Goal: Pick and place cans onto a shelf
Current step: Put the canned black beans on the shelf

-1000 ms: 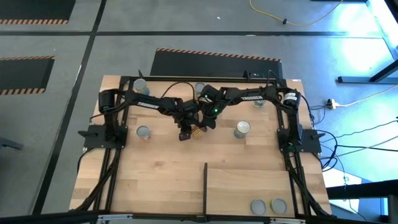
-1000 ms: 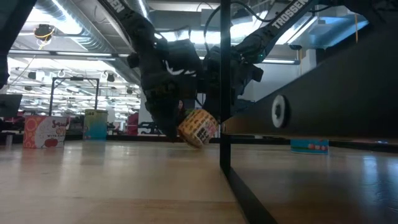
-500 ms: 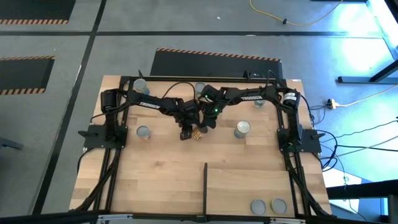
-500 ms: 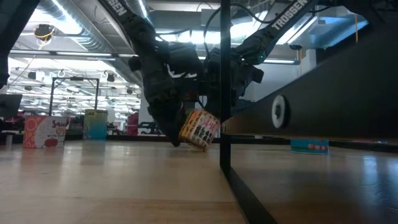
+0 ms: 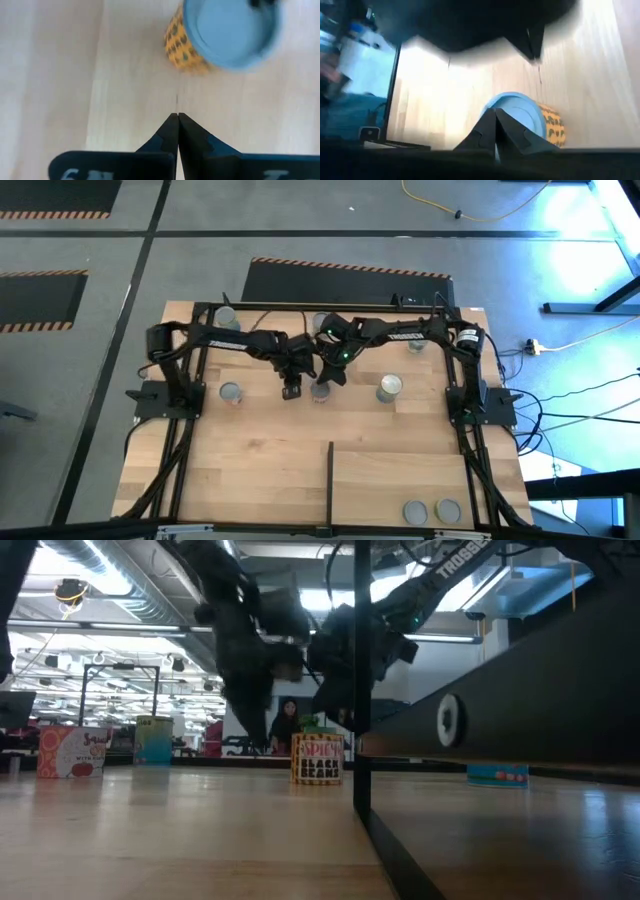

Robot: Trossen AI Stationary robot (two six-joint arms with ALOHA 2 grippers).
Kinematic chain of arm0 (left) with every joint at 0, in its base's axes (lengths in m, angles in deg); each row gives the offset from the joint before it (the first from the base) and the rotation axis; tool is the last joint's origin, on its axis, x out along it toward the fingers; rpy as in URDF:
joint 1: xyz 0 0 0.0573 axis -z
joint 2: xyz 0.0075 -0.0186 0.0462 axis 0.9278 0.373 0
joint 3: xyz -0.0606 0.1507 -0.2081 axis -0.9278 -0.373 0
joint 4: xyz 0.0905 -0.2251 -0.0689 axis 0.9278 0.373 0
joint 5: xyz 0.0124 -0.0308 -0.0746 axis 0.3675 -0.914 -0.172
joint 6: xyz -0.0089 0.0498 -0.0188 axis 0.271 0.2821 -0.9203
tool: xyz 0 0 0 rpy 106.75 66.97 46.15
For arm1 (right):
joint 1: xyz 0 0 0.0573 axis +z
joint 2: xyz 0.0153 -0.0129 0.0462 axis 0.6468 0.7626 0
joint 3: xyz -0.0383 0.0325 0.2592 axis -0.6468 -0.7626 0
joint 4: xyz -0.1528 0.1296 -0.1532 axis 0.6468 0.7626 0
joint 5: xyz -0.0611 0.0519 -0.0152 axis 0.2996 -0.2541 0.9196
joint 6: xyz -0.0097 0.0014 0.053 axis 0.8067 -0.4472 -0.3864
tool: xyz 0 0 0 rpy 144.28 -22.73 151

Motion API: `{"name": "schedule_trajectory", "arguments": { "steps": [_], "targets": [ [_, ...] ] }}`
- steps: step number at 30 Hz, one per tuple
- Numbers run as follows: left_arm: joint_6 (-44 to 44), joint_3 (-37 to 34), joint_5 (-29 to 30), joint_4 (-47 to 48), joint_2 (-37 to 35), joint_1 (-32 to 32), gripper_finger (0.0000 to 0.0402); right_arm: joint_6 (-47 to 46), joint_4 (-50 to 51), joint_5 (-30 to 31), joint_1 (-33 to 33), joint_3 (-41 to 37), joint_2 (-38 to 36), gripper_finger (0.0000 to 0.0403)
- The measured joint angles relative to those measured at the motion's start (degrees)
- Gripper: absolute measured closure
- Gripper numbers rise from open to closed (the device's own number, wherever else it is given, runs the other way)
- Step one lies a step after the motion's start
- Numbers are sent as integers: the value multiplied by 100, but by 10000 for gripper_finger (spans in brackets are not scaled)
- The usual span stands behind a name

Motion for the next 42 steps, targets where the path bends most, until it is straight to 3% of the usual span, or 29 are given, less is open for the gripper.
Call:
{"name": "schedule_trajectory", "arguments": {
  "steps": [4, 10, 13, 20, 26, 32, 42],
  "targets": [
    [-187, 0, 65, 674, -666, -7, 401, 679, 983, 313, 22, 655, 0, 399],
    [-415, 0, 542, 865, -1622, 98, 401, 1607, 3165, 1868, 154, 1763, 0, 392],
    [-447, 0, 818, 862, -1966, 156, 401, 1774, 3542, 2230, 209, 2156, 4, 374],
    [-582, 0, 1072, 912, -2340, 280, 401, 1811, 3625, 2332, 371, 2313, 4, 328],
    [-591, 0, 1195, 1030, -2374, 353, 401, 1692, 3359, 3152, 521, 2055, 11, 312],
    [-587, 0, 1239, 1029, -2374, 354, 401, 1185, 2932, 2750, 519, 2053, 56, 311],
    [-589, 0, 1234, 1050, -2374, 354, 401, 1376, 3027, 2699, 634, 2044, 676, 311]
  ]
}}
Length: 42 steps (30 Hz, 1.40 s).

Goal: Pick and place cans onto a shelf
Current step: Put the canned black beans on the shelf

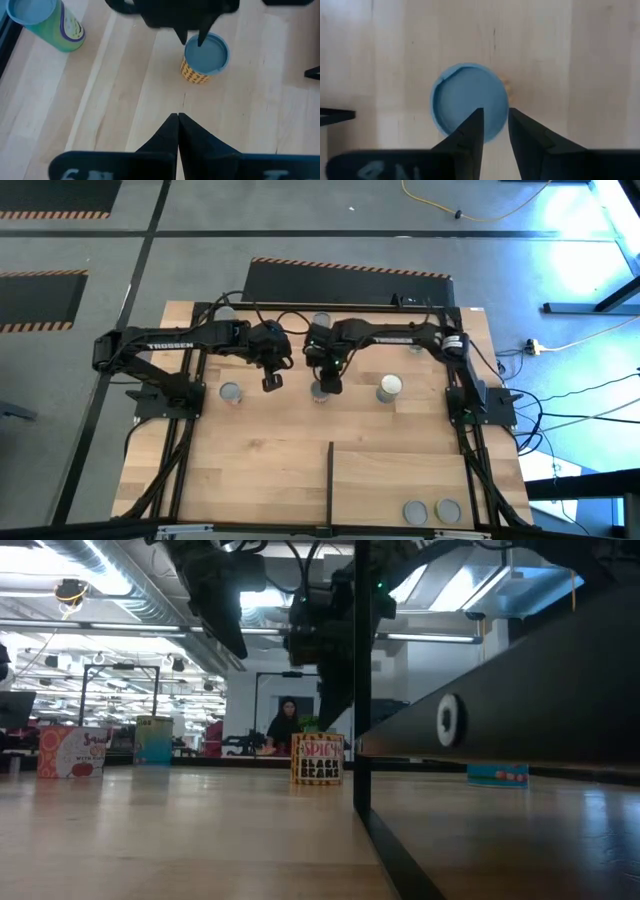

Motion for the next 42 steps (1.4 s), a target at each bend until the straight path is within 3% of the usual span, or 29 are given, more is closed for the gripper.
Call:
{"name": "schedule_trajectory", "arguments": {
  "steps": [14, 19, 23, 31, 34, 42],
  "targets": [
    [0, 0, -7, 9, 0, 0, 401, 250, -135, 333, 21, 4, 255, 315],
    [0, 0, -5, 9, 0, 0, 401, 249, -270, 355, 16, 4, 255, 381],
    [0, 0, -5, 9, 0, 0, 401, 146, -438, 391, 16, 20, 259, 395],
    [31, 2, -6, 23, 2, 0, 401, 218, 687, 431, 96, 522, -37, 399],
    [155, 4, -6, 81, 2, 0, 401, 114, 1065, 723, 225, 830, -139, 400],
    [292, 4, -35, 139, 2, 1, 401, -191, 3013, 841, 720, 2507, -329, 401]
  ]
}}
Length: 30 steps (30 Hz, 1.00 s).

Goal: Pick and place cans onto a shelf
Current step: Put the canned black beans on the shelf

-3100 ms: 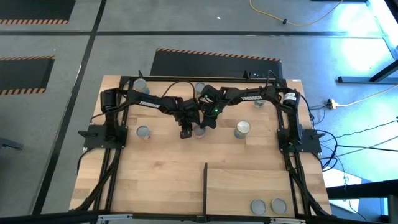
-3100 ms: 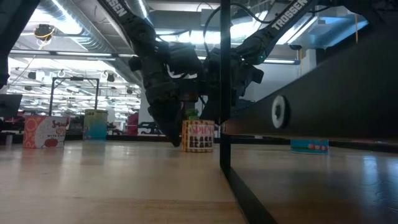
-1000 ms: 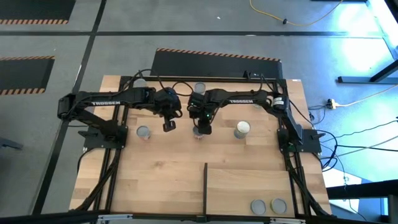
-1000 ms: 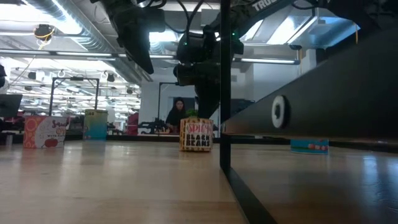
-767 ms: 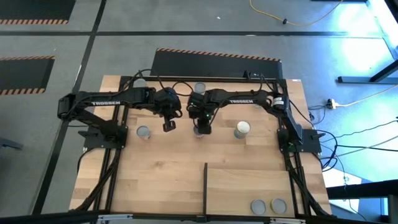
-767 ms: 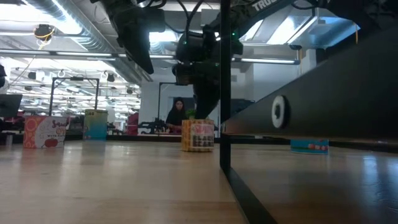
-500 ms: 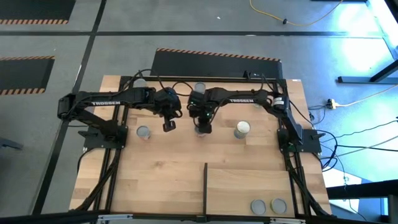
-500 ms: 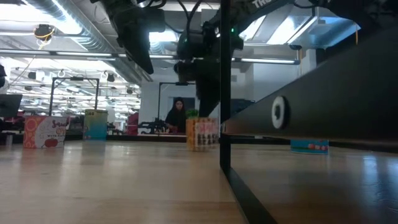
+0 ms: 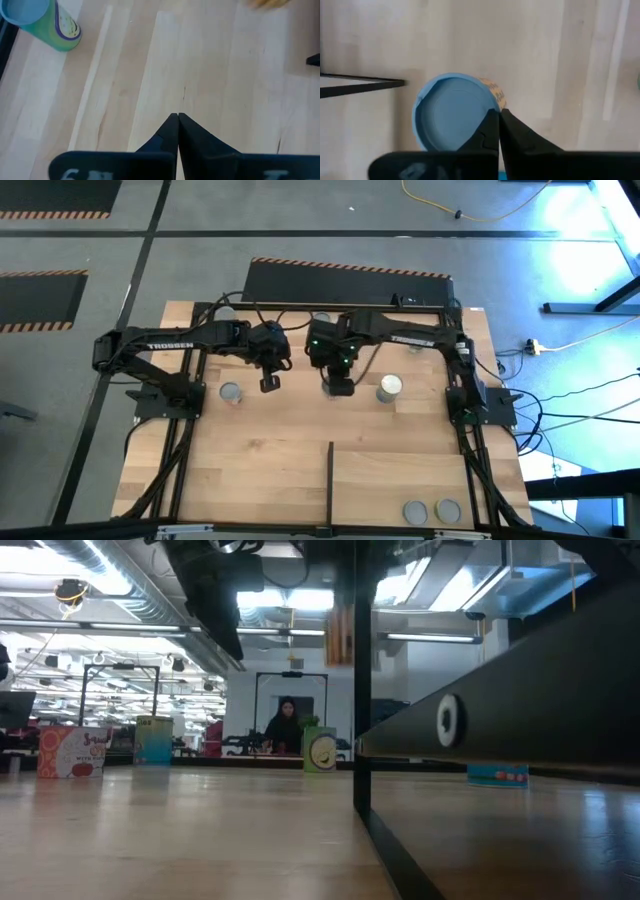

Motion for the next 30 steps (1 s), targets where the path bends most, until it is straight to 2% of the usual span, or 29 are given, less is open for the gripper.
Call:
{"name": "schedule_trajectory", "arguments": {
  "steps": [4, 6, 15, 19, 26, 30],
  "targets": [
    [132, 0, 2, 15, 0, 1, 401, -493, 890, -15, 319, 812, -127, 401],
    [239, 0, 0, 29, 0, 1, 401, -801, 942, -14, 499, 1080, -187, 401],
    [475, 0, -15, 47, 0, 1, 401, -2260, 928, 322, 1598, 806, -849, 401],
    [473, 0, -17, 52, 0, 3, 401, -3153, 935, 431, 2205, 406, -1160, 401],
    [434, 0, -17, 67, 0, 3, 401, -5008, 914, 973, 3316, -1007, -1776, 402],
    [316, 0, -18, 72, 0, 3, 401, -5956, 452, 1099, 3952, -1812, -1966, 402]
  ]
}}
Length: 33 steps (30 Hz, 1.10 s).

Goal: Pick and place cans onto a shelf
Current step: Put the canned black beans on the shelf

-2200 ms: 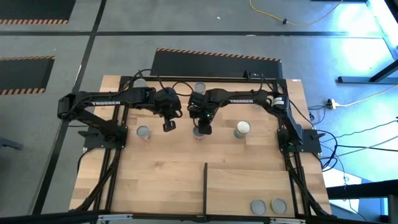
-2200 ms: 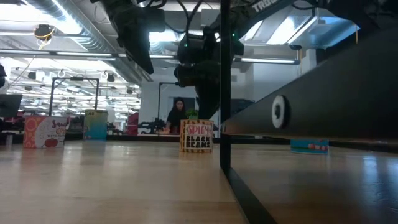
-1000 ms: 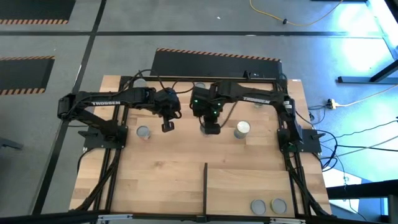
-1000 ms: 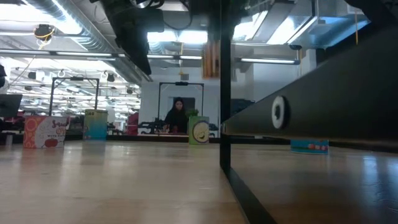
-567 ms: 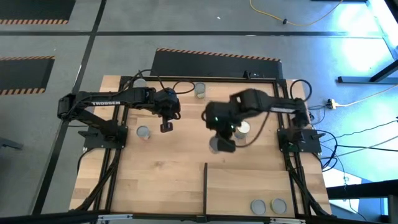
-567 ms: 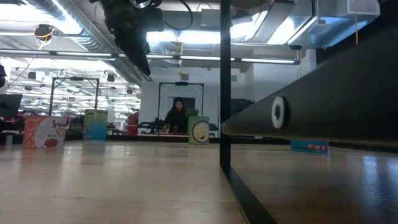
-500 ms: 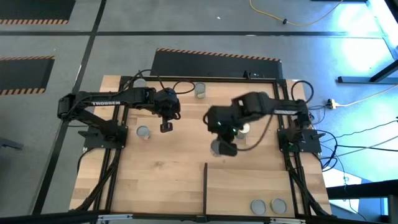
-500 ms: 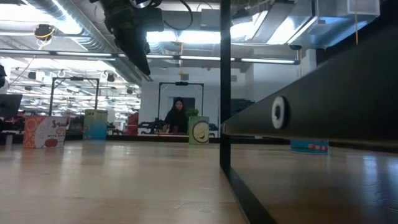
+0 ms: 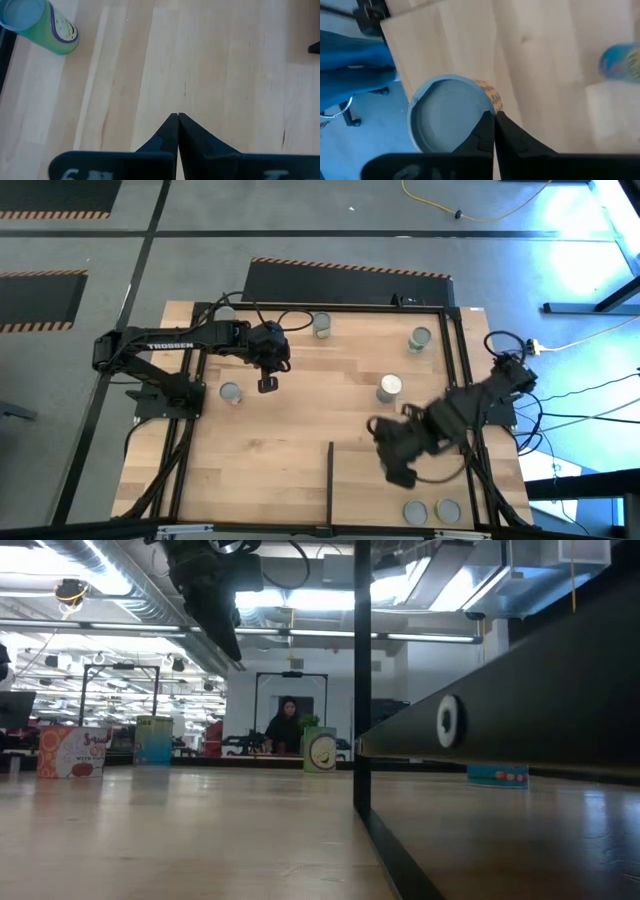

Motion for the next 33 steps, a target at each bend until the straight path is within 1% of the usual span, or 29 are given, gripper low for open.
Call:
{"name": "schedule_trajectory", "arguments": {
  "steps": [4, 7, 12, 15, 18, 21, 26, 29, 33],
  "targets": [
    [-61, 0, 0, 4, 0, -1, 401, -639, -945, 38, 532, -691, -67, 402],
    [-145, 0, 0, 4, 0, -2, 401, -1141, -1659, 79, 794, -1161, -63, 402],
    [-245, 0, -1, 6, 0, -2, 401, -1549, -2553, 241, 1127, -1928, -61, 402],
    [-340, 0, 0, 6, 0, -2, 401, -1601, -3107, 259, 1253, -2357, -59, 402],
    [-417, 0, 0, 4, 0, -2, 401, -1548, -3724, 403, 1311, -2677, -59, 402],
    [-488, 0, 0, 3, 0, -2, 401, -1539, -3967, 530, 1309, -2907, -59, 402],
    [-641, 0, 0, 0, 0, -2, 401, -1474, -4413, 561, 1329, -3298, -59, 402],
    [-645, 0, -2, -3, 0, -1, 401, -1382, -4906, 549, 1329, -3533, -67, 402],
    [-652, 0, -34, -3, 0, -2, 401, -1289, -5089, 520, 1329, -3605, -74, 402]
  ]
}}
